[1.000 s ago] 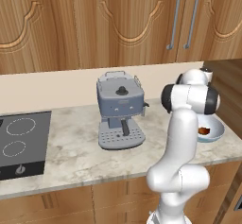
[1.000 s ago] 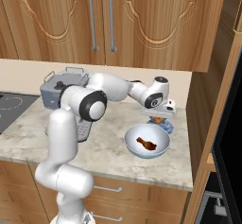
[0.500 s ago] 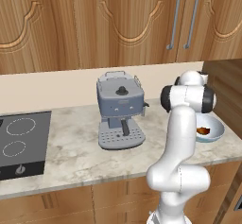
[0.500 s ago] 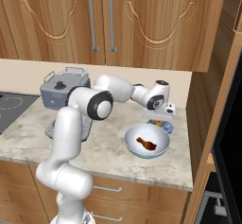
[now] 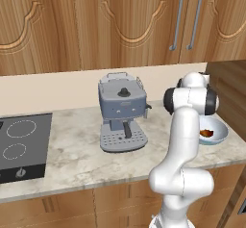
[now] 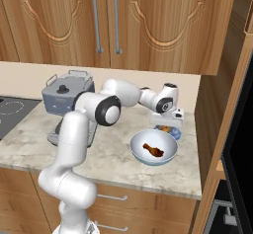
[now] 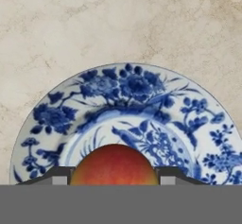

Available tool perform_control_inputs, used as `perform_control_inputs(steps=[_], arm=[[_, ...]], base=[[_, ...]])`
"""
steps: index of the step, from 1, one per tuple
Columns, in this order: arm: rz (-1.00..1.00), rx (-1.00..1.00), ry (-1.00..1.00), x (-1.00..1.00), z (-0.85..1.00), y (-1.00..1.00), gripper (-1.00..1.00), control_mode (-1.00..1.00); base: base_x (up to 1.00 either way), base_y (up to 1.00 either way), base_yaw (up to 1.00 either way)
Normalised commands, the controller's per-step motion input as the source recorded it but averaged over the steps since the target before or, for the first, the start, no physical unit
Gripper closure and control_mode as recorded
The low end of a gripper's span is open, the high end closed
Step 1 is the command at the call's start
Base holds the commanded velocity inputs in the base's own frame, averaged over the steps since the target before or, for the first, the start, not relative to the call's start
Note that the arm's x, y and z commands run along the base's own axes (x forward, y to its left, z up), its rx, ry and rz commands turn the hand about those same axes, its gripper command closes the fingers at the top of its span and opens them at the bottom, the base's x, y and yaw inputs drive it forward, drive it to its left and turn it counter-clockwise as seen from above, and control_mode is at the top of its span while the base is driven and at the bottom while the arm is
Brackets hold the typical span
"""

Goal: Remove the apple from the bowl and place it on the small plate. Then place the bowl with only the chicken drumstick in the microwave, close the door, and press the start button to microwave the chicken drumstick.

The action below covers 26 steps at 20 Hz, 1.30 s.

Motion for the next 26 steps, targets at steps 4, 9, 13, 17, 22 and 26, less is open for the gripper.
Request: perform_control_inputs(steps=[4, 9, 13, 17, 22, 26], arm=[[0.0, 0.0, 0.0, -0.13, -0.15, 0.0, -1.0, -1.0], [-0.01, 0.0, -0.1, -0.31, 0.04, 0.0, -1.0, -1.0], [0.0, -0.04, -0.11, -0.27, 0.27, 0.0, -1.0, -1.0], [0.0, -0.05, -0.12, -0.15, 0.3, 0.04, -1.0, -1.0], [-0.04, -0.12, -0.14, -0.11, 0.41, 0.55, -1.0, -1.0], [-0.07, -0.16, -0.12, -0.27, 0.43, 0.66, -1.0, -1.0]], base=[[0.0, 0.0, 0.0], [0.0, 0.0, 0.0], [0.0, 0.0, 0.0], [0.0, 0.0, 0.0], [0.0, 0.0, 0.0], [0.0, 0.0, 0.0]])
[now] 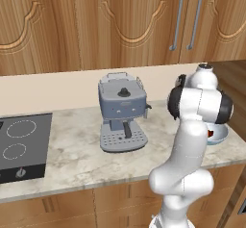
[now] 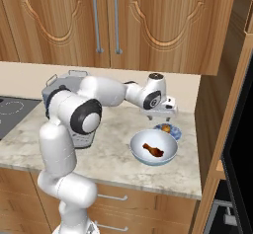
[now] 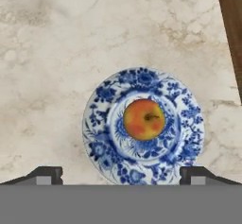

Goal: Remove the apple from the bowl and place it on the small plate. Then place the bowl with only the chicken drumstick in the microwave, close the door, and press the start button to microwave the chicken drumstick.

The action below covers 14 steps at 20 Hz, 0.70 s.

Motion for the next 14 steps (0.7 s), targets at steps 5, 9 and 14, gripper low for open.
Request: perform_control_inputs(steps=[5, 9, 14], arm=[[-0.09, -0.13, -0.06, -0.54, 0.36, 0.7, -1.0, -1.0], [-0.1, -0.08, -0.01, -0.54, 0.13, 0.69, -1.0, -1.0], [-0.08, -0.01, 0.0, -0.42, 0.0, 0.41, -1.0, -1.0]], base=[[0.0, 0.0, 0.0], [0.0, 0.0, 0.0], [0.0, 0.0, 0.0]])
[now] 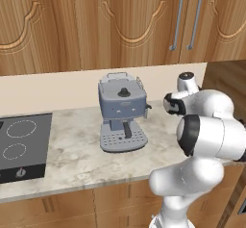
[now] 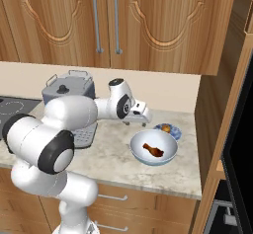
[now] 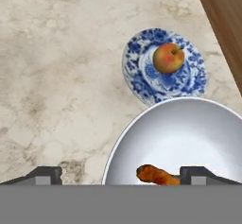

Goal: Remove the apple from the bowl and place it on the small plate. Then place the bowl with only the chicken drumstick in the microwave, close the door, and press the start button to microwave the chicken drumstick.

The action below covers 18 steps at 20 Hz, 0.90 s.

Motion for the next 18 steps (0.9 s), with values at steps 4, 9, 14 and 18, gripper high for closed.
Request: perform_control_inputs(steps=[4, 9, 14, 18], arm=[[-0.04, 0.0, 0.0, -0.28, 0.0, 0.03, -1.0, -1.0], [-0.02, -0.04, 0.05, -0.19, -0.04, 0.08, -1.0, -1.0], [0.0, -0.07, 0.11, -0.08, -0.13, 0.12, -1.0, -1.0], [0.0, -0.09, 0.09, -0.1, -0.2, 0.16, -1.0, -1.0]], base=[[0.0, 0.0, 0.0], [0.0, 0.0, 0.0], [0.0, 0.0, 0.0], [0.0, 0.0, 0.0]])
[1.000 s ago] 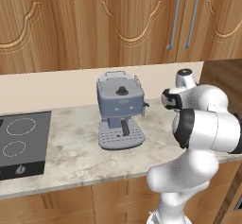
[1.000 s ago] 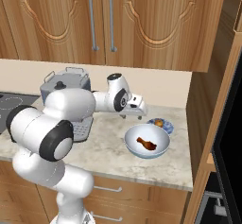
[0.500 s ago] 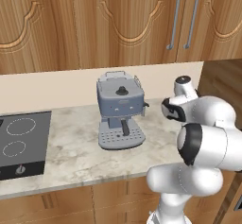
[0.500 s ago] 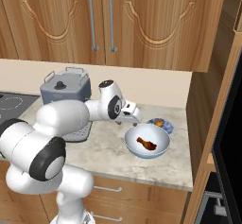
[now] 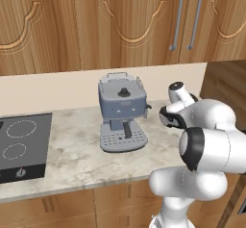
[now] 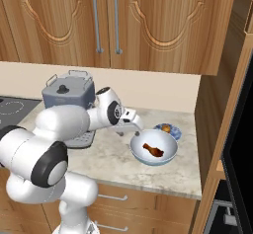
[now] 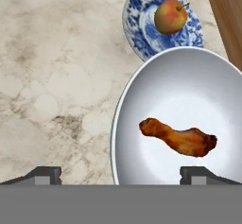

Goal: Remove the apple from the bowl and place it on the small plate. Then place the bowl with only the chicken drumstick in the microwave, close the door, and press the start button to microwave the chicken drumstick.

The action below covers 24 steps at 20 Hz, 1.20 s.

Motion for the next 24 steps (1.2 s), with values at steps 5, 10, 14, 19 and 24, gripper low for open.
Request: perform_control_inputs(steps=[5, 10, 14, 19, 24], arm=[[0.0, -0.05, 0.04, -0.13, -0.22, 0.0, -1.0, -1.0], [0.0, -0.06, 0.04, -0.02, -0.24, 0.0, -1.0, -1.0], [0.0, -0.03, 0.04, 0.0, -0.17, 0.0, -1.0, -1.0], [0.0, -0.01, 0.03, 0.0, -0.16, 0.0, -1.0, -1.0], [0.0, 0.0, 0.01, 0.0, -0.12, -0.03, -1.0, -1.0]], base=[[0.0, 0.0, 0.0], [0.0, 0.0, 0.0], [0.0, 0.0, 0.0], [0.0, 0.0, 0.0], [0.0, 0.0, 0.0]])
